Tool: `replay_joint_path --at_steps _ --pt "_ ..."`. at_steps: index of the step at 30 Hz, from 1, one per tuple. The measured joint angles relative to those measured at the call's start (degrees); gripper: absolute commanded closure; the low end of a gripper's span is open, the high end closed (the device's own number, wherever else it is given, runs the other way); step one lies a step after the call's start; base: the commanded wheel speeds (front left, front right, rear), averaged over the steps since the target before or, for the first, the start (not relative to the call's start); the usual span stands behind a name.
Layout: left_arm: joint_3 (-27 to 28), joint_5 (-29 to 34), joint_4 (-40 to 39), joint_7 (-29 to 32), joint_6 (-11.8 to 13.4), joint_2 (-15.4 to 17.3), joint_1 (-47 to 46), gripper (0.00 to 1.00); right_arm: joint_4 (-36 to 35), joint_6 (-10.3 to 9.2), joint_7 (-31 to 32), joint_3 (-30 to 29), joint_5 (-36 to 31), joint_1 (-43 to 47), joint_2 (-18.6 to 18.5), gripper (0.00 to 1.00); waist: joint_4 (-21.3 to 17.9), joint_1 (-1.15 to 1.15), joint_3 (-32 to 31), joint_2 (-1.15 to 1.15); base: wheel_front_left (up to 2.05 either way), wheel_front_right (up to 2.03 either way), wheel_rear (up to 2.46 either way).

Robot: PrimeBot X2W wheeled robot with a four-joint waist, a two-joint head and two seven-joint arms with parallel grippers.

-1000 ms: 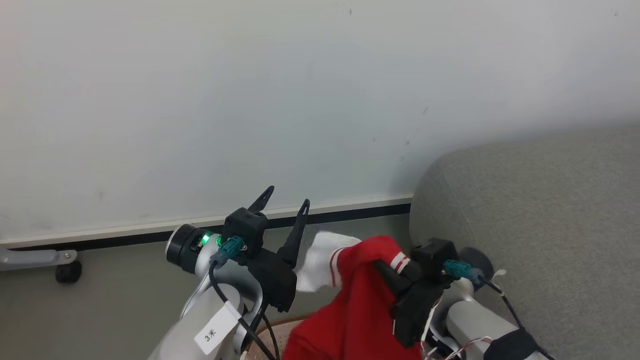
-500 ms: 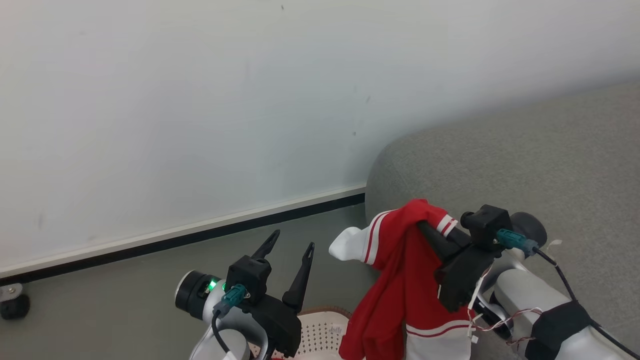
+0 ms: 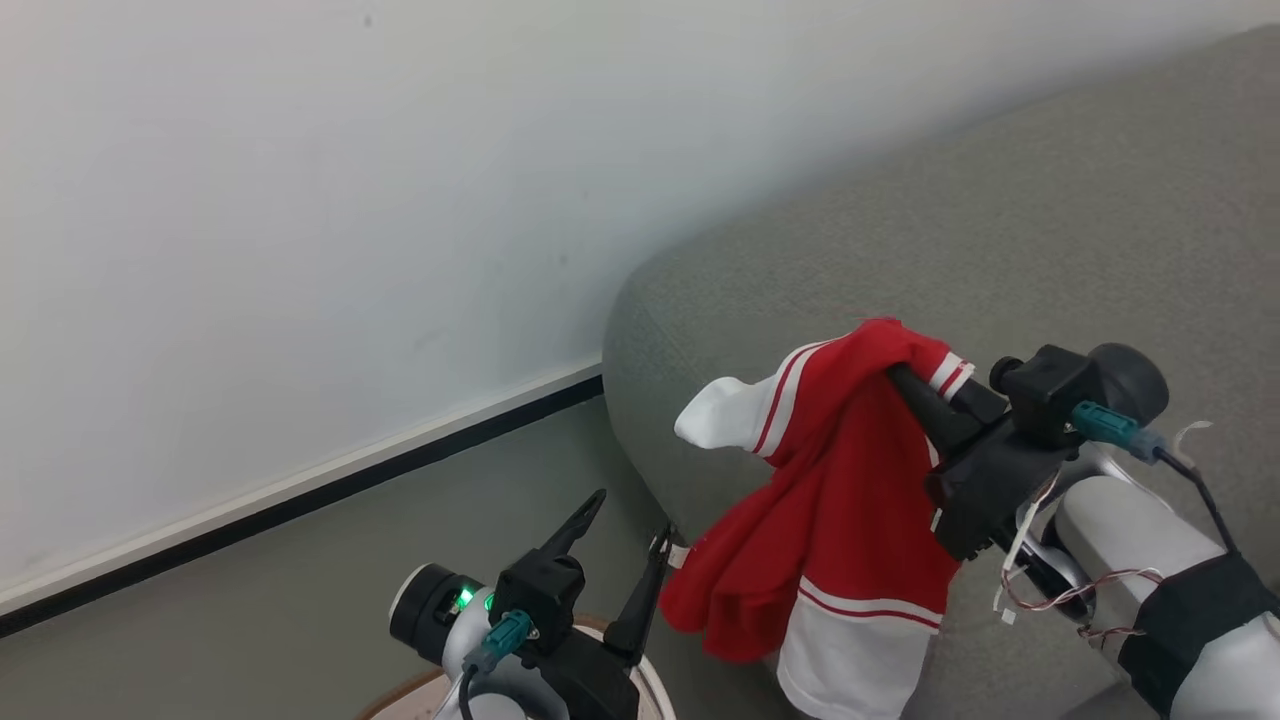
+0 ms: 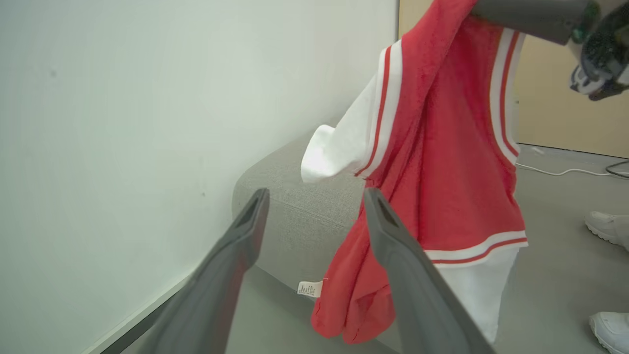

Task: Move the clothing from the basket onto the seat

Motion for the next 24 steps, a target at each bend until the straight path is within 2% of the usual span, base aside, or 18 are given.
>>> replay_joint_path --at_steps 7,13,20,24 --pt "-1.4 0.7 -0.7 0.0 0.0 -0.2 0.0 0.00 -3.8 -0.40 0.0 -2.4 -0.2 0.0 -3.7 1.00 -3.9 0.00 2.2 0.00 0.00 0.00 0.00" --pt "-1.6 1.8 -0.7 -0.1 0.1 -0.2 -1.0 0.00 -5.5 -0.59 0.0 -3.4 -0.2 -0.6 -4.4 1.00 -5.8 0.01 4.8 0.00 0.00 0.00 0.00" --pt "-0.8 1.8 -1.7 -0.2 1.3 -0.1 -1.0 0.00 -4.6 -0.58 0.0 -5.7 0.3 -6.4 -4.3 1.00 -6.4 0.00 7.4 0.00 0.00 0.00 0.00" --pt "-0.1 1.9 -3.2 -0.3 2.0 -0.1 -1.1 0.00 -3.2 -0.53 0.5 -6.6 -0.4 -12.9 -4.6 1.00 -5.8 0.01 9.2 0.00 0.00 0.00 0.00"
